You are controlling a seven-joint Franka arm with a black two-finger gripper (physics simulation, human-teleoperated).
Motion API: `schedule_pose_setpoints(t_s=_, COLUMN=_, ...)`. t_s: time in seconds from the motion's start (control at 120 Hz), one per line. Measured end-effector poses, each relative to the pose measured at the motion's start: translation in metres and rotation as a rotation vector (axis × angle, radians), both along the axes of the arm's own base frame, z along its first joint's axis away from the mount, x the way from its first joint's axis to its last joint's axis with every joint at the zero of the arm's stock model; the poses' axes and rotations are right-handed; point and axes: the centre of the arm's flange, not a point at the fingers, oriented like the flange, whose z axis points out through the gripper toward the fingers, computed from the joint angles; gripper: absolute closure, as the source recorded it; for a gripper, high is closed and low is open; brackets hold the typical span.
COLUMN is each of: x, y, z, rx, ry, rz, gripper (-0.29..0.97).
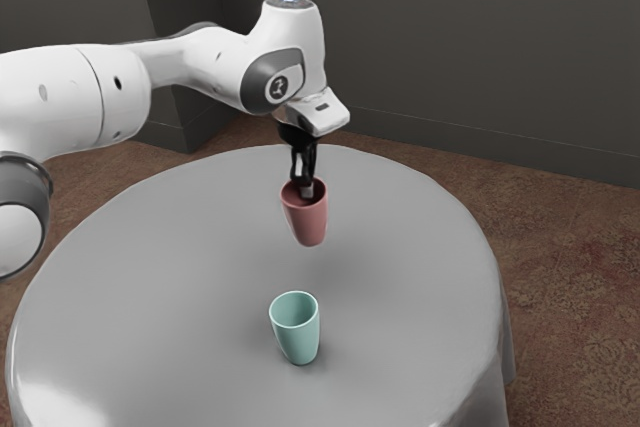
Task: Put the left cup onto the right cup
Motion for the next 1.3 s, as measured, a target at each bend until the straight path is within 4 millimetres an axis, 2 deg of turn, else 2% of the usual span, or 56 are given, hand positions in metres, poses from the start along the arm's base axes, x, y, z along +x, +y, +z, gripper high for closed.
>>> schedule_pose_setpoints(t_s=0.25, x=-0.025, y=-0.010, z=0.004, rx=0.005, ry=0.039, rz=0.016, gripper=0.79)
schedule_pose_setpoints(t_s=0.592, x=-0.044, y=-0.035, z=0.002, rx=0.014, ry=0.074, rz=0.015, gripper=0.79)
schedule_pose_setpoints(t_s=0.8, x=-0.060, y=-0.039, z=-0.009, rx=0.030, ry=0.109, rz=0.023, gripper=0.79)
schedule_pose_setpoints(t_s=0.917, x=-0.067, y=-0.040, z=-0.009, rx=0.040, ry=0.119, rz=0.030, gripper=0.79)
schedule_pose_setpoints(t_s=1.167, x=-0.079, y=-0.058, z=-0.004, rx=0.048, ry=0.123, rz=0.023, gripper=0.79)
schedule_pose_setpoints(t_s=1.3, x=-0.086, y=-0.058, z=-0.004, rx=0.050, ry=0.130, rz=0.033, gripper=0.79)
